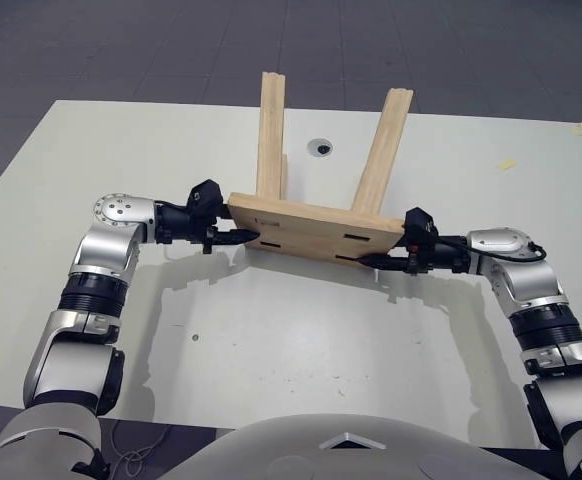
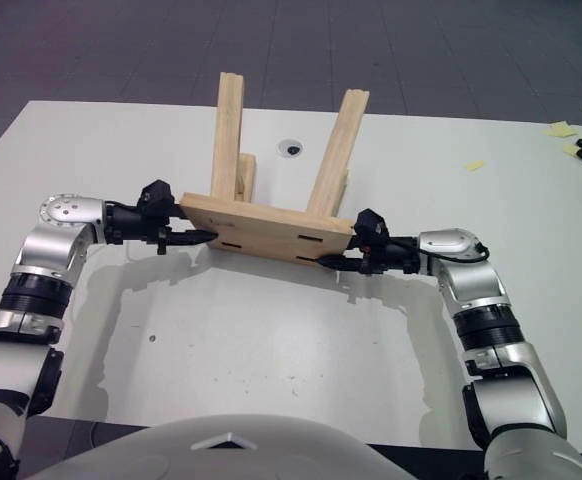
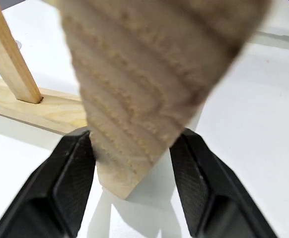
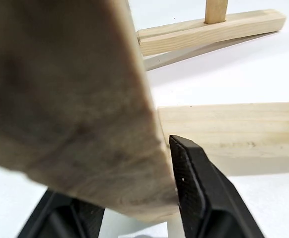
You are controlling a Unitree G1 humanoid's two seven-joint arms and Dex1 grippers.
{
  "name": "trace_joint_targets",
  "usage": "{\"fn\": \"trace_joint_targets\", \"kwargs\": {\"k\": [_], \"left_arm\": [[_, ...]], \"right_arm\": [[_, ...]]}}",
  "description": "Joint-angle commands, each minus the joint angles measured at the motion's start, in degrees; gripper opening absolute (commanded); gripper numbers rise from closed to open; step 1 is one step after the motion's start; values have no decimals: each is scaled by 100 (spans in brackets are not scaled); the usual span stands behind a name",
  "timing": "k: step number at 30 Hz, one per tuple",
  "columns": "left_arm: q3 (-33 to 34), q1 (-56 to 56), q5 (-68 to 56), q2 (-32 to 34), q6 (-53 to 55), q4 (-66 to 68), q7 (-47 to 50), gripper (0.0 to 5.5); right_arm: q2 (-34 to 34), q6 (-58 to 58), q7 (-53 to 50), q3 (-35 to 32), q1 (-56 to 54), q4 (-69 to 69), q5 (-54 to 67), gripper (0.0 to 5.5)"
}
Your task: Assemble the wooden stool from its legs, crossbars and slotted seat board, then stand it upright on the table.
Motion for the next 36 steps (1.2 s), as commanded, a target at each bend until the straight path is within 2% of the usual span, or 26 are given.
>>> {"fn": "trace_joint_targets", "kwargs": {"k": [1,5,8,10,12,15,18,19,21,22,24,27,32,36], "left_arm": [[613,-262,-1495,-225,2033,-857,-38,222],[1167,-402,-2510,-185,3569,-1591,80,222],[1650,-532,-3305,-210,4481,-2163,442,221],[2191,-837,-3931,-450,5079,-2320,1128,215],[2694,-1269,-4123,-886,5273,-2253,2203,203],[3182,-1778,-4218,-1450,5240,-1996,3571,194],[3513,-2038,-4162,-2013,5128,-1750,4817,193],[3632,-2068,-3978,-2187,5079,-1616,5307,193],[3850,-2050,-3682,-2397,4992,-1375,6091,193],[3979,-2051,-3584,-2466,4894,-1216,6455,227],[4182,-2087,-3504,-2534,4512,-881,6904,255],[4508,-2121,-3378,-2600,3457,-589,7339,304],[4722,-2035,-3335,-2591,2255,-855,7552,380],[4317,-1496,-2424,-2299,1192,-1244,7530,442]], "right_arm": [[146,1306,-40,-218,27,-530,712,178],[134,3867,-550,-1391,-255,-1168,2721,178],[237,5230,-1583,-2471,-624,-1330,4521,177],[227,5188,-2769,-2760,-715,-1343,6072,177],[240,4536,-4010,-2735,-634,-1567,7501,174],[554,3547,-5397,-2693,-599,-1944,8501,161],[1031,2883,-6516,-2775,-666,-2082,8508,155],[1139,2726,-6832,-2794,-681,-2068,8540,191],[1329,2480,-7367,-2834,-755,-2056,8320,219],[1396,2372,-7534,-2845,-825,-2038,8186,235],[1505,2139,-7755,-2912,-943,-1981,7877,268],[1559,1843,-7786,-3062,-1027,-1779,7366,316],[1551,1323,-7592,-3272,-895,-1719,6385,391],[1703,701,-7588,-3362,-561,-1726,5283,450]]}}
